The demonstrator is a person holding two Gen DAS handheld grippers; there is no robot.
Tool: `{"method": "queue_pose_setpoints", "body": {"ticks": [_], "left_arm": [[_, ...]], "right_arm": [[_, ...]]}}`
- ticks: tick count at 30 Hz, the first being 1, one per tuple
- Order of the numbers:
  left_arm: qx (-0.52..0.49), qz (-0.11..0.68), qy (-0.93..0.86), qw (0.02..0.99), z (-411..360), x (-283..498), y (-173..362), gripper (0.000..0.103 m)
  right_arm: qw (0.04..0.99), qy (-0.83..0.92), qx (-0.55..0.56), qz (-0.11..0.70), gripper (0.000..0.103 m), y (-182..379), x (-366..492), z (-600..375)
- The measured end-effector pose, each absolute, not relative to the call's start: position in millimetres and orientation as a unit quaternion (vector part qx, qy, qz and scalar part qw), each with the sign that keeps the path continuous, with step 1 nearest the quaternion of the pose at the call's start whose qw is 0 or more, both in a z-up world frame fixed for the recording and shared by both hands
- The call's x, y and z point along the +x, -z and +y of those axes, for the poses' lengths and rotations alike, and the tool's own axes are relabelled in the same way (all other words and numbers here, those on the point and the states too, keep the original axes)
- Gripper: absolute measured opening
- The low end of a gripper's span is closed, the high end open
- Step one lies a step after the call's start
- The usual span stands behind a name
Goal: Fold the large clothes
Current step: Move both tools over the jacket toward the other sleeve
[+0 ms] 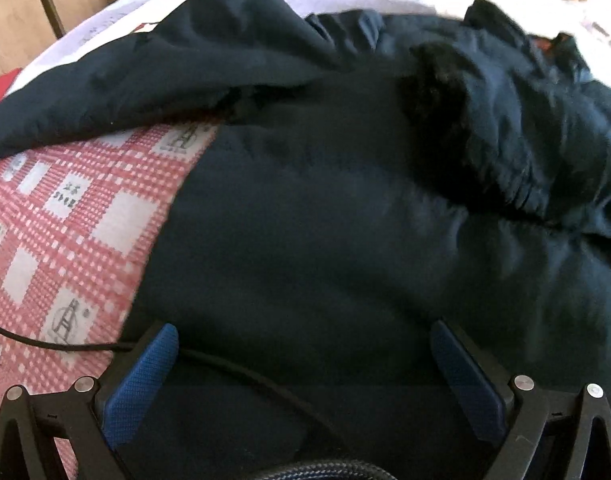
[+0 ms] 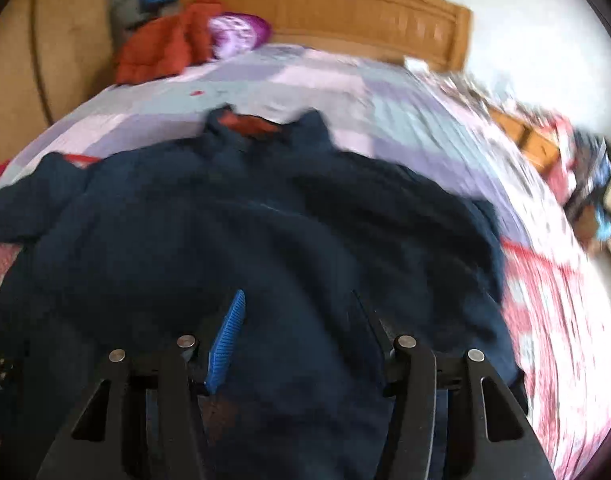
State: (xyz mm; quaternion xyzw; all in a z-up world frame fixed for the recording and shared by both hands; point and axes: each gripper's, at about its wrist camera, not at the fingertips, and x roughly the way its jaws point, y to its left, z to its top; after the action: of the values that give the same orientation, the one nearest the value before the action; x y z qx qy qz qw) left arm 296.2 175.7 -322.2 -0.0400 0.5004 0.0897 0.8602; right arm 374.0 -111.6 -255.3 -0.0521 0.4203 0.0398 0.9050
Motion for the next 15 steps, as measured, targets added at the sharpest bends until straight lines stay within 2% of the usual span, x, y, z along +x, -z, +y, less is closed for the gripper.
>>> {"method": "queue_pose_setpoints", "body": {"ticks": [5, 8, 10, 15], "left_arm": [[-0.056, 0.475, -0.089, 0.873, 242.3, 296.9, 289.6, 0.103], [-0.082, 0.467, -0.118, 0.872, 302.7, 304.3, 277.8, 0.103], [-0.121, 0.464, -0.141, 0.866, 352.1, 310.1, 274.4, 0.103], [-0.251, 0.442, -0.202, 0.837, 472.4, 320.5, 282.3, 0.103]], "right_arm": [[0.899, -0.044, -0.028, 0.435, 0.057, 272.2, 419.1, -45.3], [0.887, 0.0, -0.022, 0.462, 0.06, 311.5, 428.5, -36.8], [0.902, 0.015, -0.05, 0.428, 0.06, 319.4, 417.8, -26.6], [0.901, 0.025, -0.067, 0.427, 0.061, 326.6, 421.6, -23.9]]}}
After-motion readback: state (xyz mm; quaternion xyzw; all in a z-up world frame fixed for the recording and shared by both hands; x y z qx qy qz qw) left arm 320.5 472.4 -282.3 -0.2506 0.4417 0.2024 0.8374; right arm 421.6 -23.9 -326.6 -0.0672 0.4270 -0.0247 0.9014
